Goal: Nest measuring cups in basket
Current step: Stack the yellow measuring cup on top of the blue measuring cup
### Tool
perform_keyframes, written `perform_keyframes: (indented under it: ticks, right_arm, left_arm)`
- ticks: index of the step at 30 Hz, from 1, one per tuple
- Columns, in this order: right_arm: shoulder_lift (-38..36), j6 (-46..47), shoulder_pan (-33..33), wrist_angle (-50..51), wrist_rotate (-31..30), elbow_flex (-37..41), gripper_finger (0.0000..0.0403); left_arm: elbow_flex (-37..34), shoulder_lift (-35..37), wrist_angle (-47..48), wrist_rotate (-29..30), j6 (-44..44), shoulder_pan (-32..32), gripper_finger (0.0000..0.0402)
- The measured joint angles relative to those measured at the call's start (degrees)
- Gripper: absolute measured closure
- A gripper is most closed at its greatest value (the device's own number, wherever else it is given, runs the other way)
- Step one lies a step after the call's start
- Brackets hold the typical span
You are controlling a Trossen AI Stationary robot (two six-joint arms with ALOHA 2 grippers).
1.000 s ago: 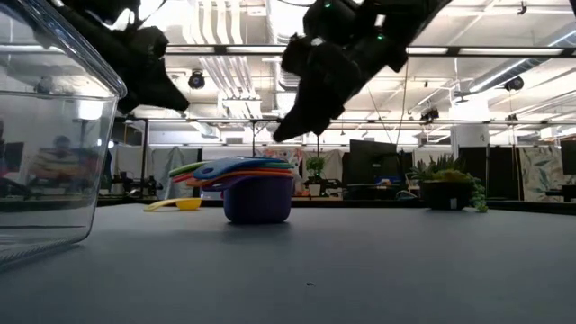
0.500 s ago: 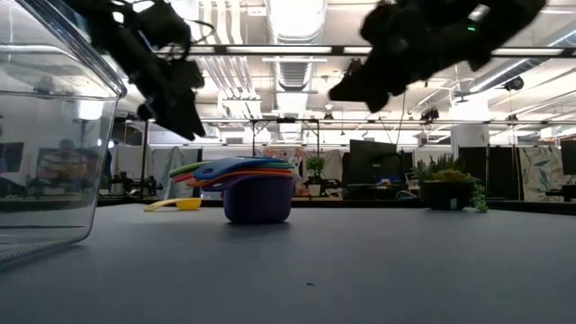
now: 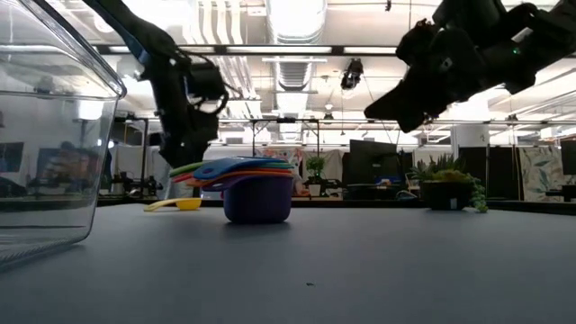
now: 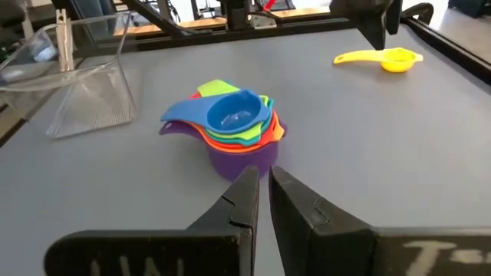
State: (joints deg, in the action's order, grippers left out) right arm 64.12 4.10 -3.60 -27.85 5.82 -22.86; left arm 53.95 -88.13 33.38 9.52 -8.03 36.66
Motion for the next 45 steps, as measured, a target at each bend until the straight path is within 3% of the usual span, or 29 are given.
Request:
perform_keyframes:
  ticks: [10,16,24,45]
  right_arm:
    - [0.35,-1.28,0.0,0.19,0.13,0.16,0.038]
    - [0.35,-2.45,0.0,0.11,0.14,0.16,0.038]
    - [0.37,-2.23,0.0,0.11,0.15,0.16,0.038]
    - [0.39,-2.63,0.0,0.08,0.15,0.16,0.038]
  left_arm:
    - [0.76,-3.77,3.7,1.81,-1.72,2.26,0.0122]
    - [0.76,-5.09,3.75,2.6,-2.65,3.13,0.0114]
    - [0.7,-7.7,3.75,5.92,-2.95,3.59,0.0121]
    - [0.68,-7.68,4.39,5.97,-0.2,3.58,0.0162]
